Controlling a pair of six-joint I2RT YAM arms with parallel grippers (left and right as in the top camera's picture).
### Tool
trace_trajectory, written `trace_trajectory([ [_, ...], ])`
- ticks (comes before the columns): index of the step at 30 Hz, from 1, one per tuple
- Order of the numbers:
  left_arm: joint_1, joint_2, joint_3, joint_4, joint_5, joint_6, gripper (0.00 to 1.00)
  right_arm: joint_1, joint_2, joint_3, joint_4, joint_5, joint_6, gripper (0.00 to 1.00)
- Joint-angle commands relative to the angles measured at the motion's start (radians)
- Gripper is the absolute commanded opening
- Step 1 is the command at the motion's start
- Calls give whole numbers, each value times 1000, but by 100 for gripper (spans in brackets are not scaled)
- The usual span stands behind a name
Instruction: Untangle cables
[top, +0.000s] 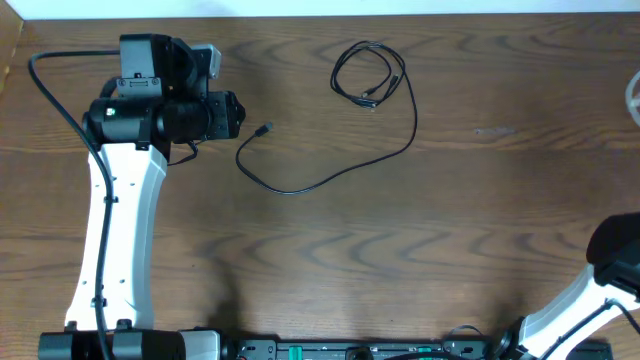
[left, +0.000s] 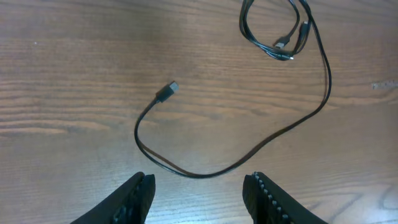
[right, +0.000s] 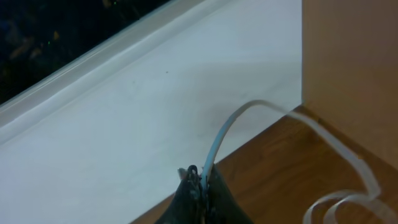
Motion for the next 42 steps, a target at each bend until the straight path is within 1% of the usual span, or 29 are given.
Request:
trace_trajectory([
  [1,-3,5,2,-2,5,-18,51,2,31,13,23,17,39,1],
  [5,-3,5,2,-2,6,-19,51,2,97,13,26,30,45,1],
  [11,-3,14,2,0,6,-19,51,2,218,13,33,30,100,1],
  [12,-3,18,2,0,6,-20,51,2,232,13,32,28,100,7],
  [14,-3,25,0,0,6,-20,51,2,250,13,11,26,103,33],
  [15,-3,31,0,0,14,-19,51,2,251,13,-5,23,103,64],
  [16,-3,36,0,1,18,-19,51,2,251,13,-24,20,103,88],
  [17,-3,41,0,2,21,-19,51,2,248,13,-38,13,103,99],
  [20,-8,65,0,2,24,-19,51,2,219,14,-104,-38,103,99],
  [26,-49,100,0,22,24,-19,51,35,181,14,-274,-222,93,99],
  [29,-89,124,0,48,24,-19,51,100,185,2,-333,-327,35,99],
  [32,-121,145,0,61,24,-19,51,177,185,-23,-333,-387,-14,99],
  [36,-157,169,0,73,24,-19,51,324,188,-68,-308,-381,-18,98],
  [37,-168,179,0,74,24,-19,51,373,189,-84,-293,-359,-17,93],
  [39,-180,188,0,73,24,-19,51,455,190,-122,-254,-278,-4,91],
  [40,-189,196,0,71,24,-20,51,526,190,-158,-214,-186,21,89],
  [42,-192,200,0,65,10,-19,51,596,191,-201,-170,-88,51,87],
])
